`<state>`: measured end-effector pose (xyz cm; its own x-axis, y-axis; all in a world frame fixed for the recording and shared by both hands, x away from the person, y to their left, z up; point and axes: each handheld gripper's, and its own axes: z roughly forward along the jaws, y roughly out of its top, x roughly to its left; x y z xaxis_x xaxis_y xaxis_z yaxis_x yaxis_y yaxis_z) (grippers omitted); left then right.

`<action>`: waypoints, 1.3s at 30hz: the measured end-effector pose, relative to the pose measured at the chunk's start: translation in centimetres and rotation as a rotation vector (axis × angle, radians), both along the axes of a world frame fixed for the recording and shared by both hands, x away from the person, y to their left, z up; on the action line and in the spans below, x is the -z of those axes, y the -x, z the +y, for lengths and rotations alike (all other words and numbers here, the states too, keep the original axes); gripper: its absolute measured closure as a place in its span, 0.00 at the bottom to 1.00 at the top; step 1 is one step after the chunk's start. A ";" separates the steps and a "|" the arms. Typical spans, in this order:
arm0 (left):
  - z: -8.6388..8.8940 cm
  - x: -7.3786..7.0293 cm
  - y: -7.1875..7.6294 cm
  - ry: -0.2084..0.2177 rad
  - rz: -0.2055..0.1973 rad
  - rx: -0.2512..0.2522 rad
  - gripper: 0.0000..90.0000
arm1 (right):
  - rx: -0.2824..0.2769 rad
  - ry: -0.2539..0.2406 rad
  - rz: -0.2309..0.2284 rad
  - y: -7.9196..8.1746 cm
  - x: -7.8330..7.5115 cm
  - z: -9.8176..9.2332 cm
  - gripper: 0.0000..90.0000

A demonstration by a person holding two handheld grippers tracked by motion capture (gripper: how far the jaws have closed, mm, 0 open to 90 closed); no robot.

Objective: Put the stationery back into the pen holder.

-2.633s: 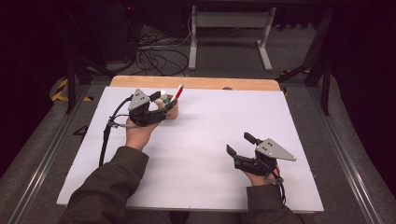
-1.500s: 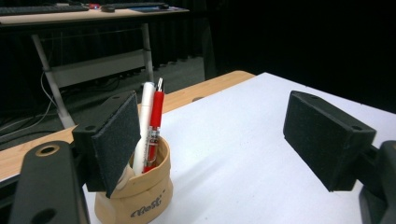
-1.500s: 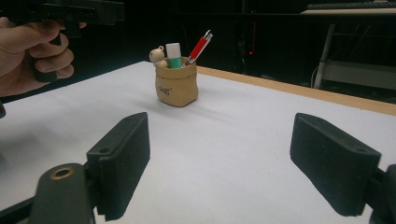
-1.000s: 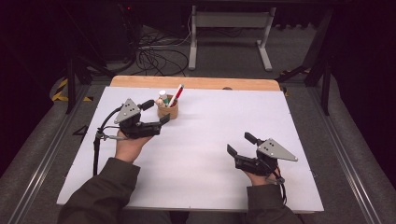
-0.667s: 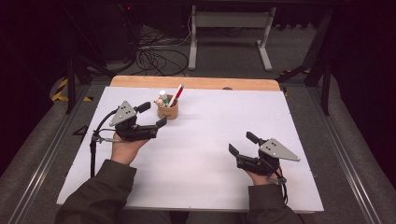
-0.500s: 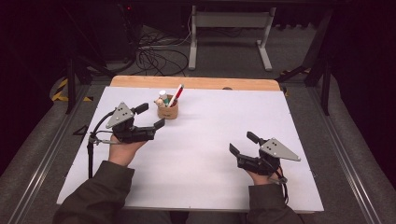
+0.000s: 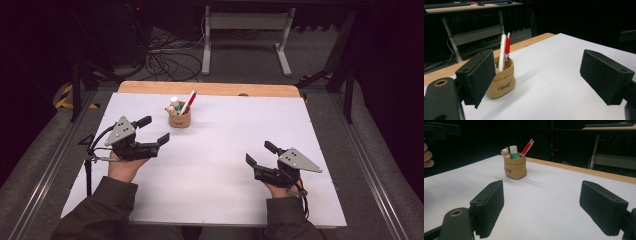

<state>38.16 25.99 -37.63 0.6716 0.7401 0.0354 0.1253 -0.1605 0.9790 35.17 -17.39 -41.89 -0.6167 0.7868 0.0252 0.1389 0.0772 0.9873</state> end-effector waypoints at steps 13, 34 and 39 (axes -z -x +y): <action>0.6 0.4 1.3 0.003 0.010 0.011 0.15 | 0.013 0.003 -0.005 0.0 0.0 -0.3 0.23; 1.5 1.3 2.9 -0.012 0.021 0.019 0.14 | 0.032 0.000 -0.024 0.0 -0.1 -0.8 0.22; 1.7 1.5 3.1 -0.013 0.028 0.023 0.14 | 0.034 -0.001 -0.025 -0.1 0.0 -0.8 0.22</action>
<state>35.04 27.69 -39.16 0.6894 0.7240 0.0257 0.1489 -0.1762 0.9730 35.23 -18.18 -41.93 -0.5903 0.8071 0.0109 0.1163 0.0717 0.9906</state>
